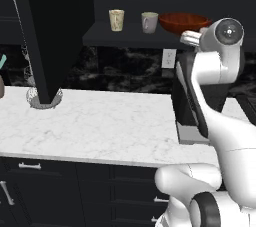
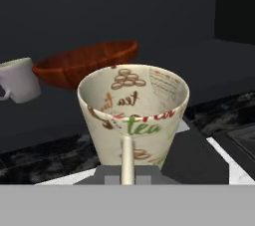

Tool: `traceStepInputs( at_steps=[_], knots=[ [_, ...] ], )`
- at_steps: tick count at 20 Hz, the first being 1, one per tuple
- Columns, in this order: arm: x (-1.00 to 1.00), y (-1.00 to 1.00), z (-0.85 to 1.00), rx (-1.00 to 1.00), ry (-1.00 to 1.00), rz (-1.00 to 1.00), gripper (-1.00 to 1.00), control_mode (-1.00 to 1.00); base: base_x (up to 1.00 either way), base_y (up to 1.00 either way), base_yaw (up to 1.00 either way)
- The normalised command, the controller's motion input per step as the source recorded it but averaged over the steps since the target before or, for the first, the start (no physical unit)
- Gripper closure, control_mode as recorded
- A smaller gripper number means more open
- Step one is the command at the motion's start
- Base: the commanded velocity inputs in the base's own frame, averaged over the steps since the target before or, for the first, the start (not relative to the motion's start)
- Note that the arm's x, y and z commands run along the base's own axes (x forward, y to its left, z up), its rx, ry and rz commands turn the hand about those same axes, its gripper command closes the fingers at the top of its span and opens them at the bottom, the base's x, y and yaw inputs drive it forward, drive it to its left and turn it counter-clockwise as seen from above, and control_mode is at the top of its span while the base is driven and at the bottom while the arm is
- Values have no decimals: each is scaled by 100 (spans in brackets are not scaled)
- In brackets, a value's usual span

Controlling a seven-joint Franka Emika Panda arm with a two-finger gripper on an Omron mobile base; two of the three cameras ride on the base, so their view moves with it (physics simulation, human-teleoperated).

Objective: Gather all objects into one cabinet and sort the glasses and bowls to opposite sides.

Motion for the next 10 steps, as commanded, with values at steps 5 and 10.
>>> traceStepInputs(
  at_steps=[5, 10],
  knots=[
    [11, 100, 9, 0, -3, 3, 100, -100, 0, 0, 0],
    [45, 100, 31, 0, -1, 2, 100, -100, 0, 0, 0]
  ],
)
